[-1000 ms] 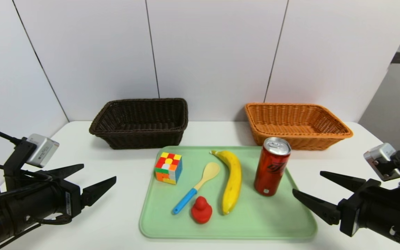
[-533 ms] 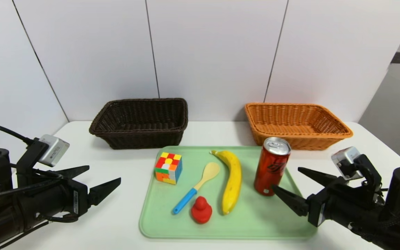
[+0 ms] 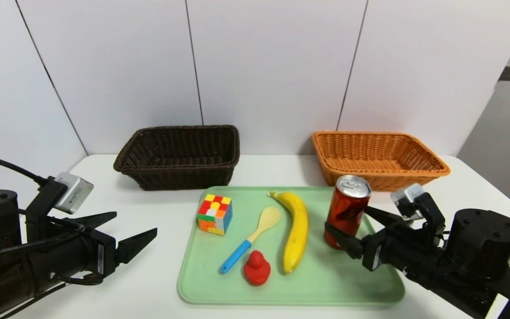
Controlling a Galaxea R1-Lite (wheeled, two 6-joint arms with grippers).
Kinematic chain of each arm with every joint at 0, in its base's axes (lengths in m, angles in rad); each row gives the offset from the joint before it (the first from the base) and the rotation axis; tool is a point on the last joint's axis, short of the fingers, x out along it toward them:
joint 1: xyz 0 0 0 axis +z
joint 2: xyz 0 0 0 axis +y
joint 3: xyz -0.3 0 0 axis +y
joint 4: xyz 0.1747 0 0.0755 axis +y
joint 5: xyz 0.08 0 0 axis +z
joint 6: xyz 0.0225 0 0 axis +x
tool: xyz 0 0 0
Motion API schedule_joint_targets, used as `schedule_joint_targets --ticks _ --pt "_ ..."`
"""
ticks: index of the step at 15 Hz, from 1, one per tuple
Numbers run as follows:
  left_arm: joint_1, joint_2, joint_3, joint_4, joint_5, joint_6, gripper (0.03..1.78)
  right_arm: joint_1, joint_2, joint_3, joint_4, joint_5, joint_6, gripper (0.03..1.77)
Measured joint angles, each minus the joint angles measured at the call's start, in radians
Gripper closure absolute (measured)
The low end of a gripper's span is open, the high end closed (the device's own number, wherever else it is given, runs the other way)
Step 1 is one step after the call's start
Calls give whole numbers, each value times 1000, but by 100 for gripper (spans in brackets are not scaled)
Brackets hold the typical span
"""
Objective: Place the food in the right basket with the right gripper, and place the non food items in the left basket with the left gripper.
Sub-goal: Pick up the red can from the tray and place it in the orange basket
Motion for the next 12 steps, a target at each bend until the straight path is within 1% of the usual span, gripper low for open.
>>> schedule_joint_targets --ticks 3,5,12 --pt "-10 1 1 2 0 0 12 11 28 -47 0 -4 3 9" --pt "-13 3 -3 1 0 1 12 18 44 -74 0 -17 9 9" --pt "-15 6 1 0 0 -3 12 30 69 -119 0 -43 14 9"
